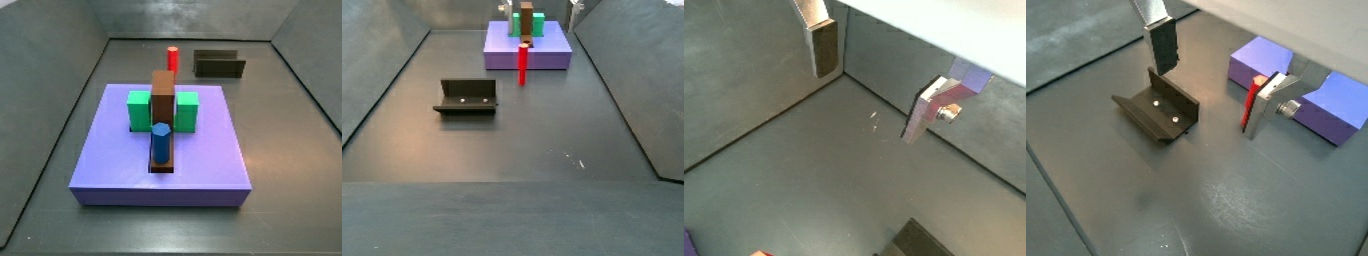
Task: Pick up the red object. Move up. Move to above the board. Insert the red object.
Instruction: Pick up the red object.
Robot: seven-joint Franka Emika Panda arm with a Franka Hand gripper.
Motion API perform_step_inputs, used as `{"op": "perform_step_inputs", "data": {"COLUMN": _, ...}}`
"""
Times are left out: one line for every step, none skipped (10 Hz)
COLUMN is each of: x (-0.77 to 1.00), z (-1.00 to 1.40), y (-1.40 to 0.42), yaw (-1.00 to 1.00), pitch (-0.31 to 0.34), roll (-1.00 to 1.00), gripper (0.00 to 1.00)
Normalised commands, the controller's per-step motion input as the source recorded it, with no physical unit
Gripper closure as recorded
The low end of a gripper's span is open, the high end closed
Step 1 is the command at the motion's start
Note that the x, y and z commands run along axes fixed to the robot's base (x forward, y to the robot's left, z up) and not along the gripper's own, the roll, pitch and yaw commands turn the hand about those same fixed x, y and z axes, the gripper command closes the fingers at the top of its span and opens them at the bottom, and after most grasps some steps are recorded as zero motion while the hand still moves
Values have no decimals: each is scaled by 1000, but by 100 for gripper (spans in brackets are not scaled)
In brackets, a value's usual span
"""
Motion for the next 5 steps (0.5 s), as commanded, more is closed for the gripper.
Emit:
{"op": "perform_step_inputs", "data": {"x": -134, "z": 0, "y": -286, "yaw": 0, "pitch": -6, "roll": 26, "gripper": 0}}
{"op": "perform_step_inputs", "data": {"x": -266, "z": 0, "y": -431, "yaw": 0, "pitch": -63, "roll": 7, "gripper": 0}}
{"op": "perform_step_inputs", "data": {"x": -223, "z": -63, "y": -629, "yaw": 0, "pitch": -90, "roll": 0, "gripper": 0}}
{"op": "perform_step_inputs", "data": {"x": 0, "z": -154, "y": -737, "yaw": 0, "pitch": -46, "roll": 0, "gripper": 0}}
{"op": "perform_step_inputs", "data": {"x": 146, "z": -243, "y": -723, "yaw": 0, "pitch": -6, "roll": 0, "gripper": 0}}
